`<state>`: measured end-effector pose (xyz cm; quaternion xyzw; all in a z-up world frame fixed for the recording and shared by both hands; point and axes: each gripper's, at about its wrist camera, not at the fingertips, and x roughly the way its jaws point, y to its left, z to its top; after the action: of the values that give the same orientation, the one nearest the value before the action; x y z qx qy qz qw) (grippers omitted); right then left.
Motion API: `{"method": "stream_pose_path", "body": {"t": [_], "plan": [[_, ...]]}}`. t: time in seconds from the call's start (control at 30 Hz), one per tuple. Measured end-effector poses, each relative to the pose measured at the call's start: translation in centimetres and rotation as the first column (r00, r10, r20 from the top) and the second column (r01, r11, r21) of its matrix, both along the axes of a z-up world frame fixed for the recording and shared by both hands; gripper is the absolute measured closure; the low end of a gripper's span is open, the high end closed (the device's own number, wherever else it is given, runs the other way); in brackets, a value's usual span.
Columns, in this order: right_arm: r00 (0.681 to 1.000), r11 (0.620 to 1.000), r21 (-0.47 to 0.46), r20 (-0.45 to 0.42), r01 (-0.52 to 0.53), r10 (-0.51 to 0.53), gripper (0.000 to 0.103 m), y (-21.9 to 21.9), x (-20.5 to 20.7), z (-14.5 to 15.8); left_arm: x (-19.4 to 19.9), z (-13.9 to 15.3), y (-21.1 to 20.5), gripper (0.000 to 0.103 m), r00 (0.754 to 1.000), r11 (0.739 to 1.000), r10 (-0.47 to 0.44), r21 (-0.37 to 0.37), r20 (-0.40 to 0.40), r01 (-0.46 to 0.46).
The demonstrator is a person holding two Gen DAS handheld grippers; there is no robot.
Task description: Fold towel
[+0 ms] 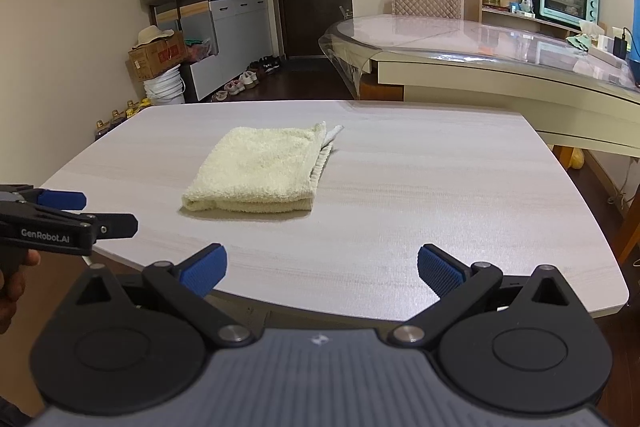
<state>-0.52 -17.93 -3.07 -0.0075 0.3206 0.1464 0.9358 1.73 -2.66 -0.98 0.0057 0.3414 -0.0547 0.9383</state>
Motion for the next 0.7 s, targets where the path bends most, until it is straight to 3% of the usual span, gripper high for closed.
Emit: {"method": "stream_pose_path", "body": {"t": [0.7], "plan": [[1.0, 1.0, 0.005, -0.004, -0.001, 0.001, 0.0, 0.0, -0.15, -0.23, -0.35, -0.26, -0.87, 0.0, 1.0, 1.0, 0.005, 0.011, -0.006, -0.005]]}}
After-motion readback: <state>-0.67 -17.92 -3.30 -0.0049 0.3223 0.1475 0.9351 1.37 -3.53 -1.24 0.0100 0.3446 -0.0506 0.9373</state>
